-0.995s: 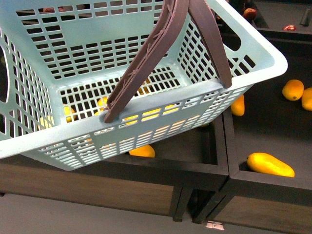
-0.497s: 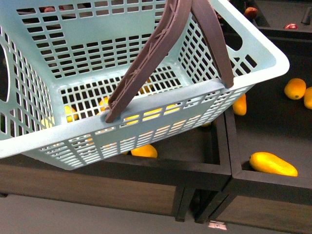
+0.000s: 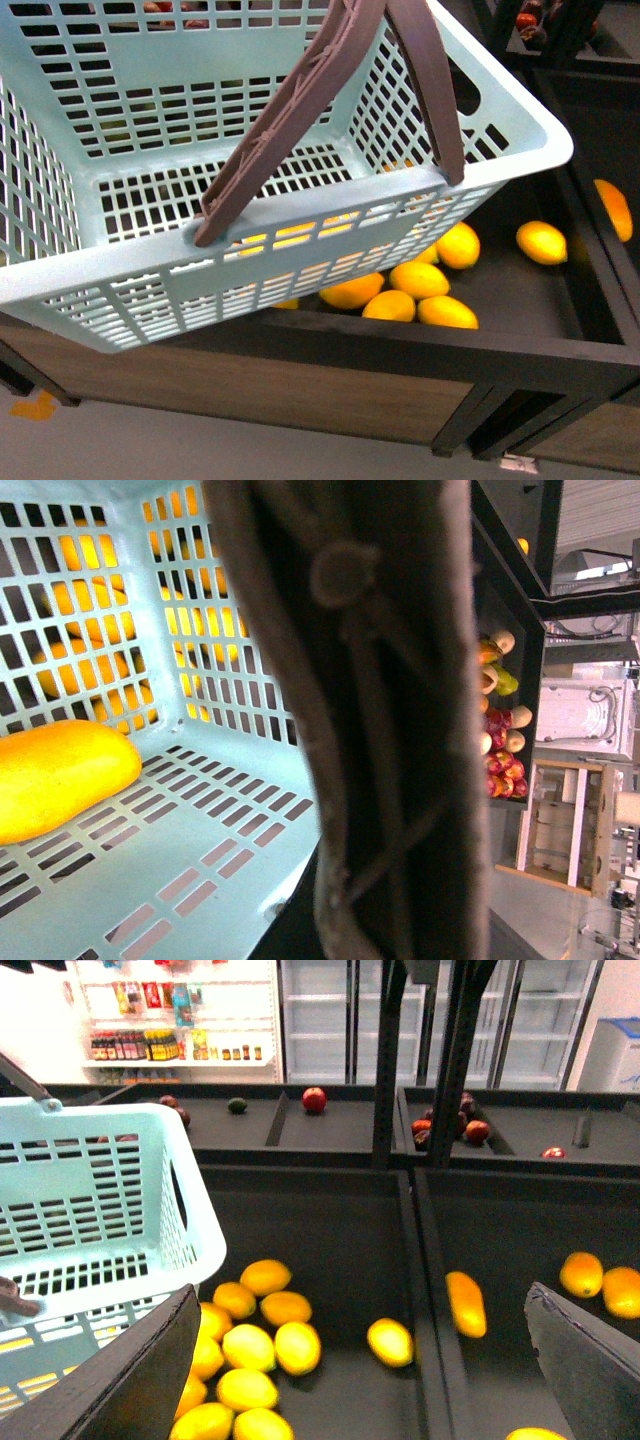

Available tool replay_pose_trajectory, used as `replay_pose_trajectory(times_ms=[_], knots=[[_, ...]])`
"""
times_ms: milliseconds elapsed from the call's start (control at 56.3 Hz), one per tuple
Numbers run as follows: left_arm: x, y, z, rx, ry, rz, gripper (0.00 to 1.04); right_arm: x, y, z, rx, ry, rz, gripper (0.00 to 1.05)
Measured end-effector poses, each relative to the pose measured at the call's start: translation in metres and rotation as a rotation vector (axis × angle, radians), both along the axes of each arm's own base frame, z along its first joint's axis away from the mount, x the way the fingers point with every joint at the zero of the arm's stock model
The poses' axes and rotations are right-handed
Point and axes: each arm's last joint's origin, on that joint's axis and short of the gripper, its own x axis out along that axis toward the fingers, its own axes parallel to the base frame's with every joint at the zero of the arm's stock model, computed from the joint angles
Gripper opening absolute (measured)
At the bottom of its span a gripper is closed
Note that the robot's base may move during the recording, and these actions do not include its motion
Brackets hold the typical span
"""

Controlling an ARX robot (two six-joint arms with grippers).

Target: Pick mango and avocado into basket

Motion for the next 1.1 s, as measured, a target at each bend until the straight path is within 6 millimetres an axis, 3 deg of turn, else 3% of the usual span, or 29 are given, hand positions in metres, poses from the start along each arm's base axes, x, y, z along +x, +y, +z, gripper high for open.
replay_pose_trajectory(times_ms=[1101], knots=[[0.0008, 0.001, 0.0007, 0.0, -0.004, -0.001, 0.06, 0.0, 0.0, 0.0001, 0.0, -0.001, 0.001, 0.97]])
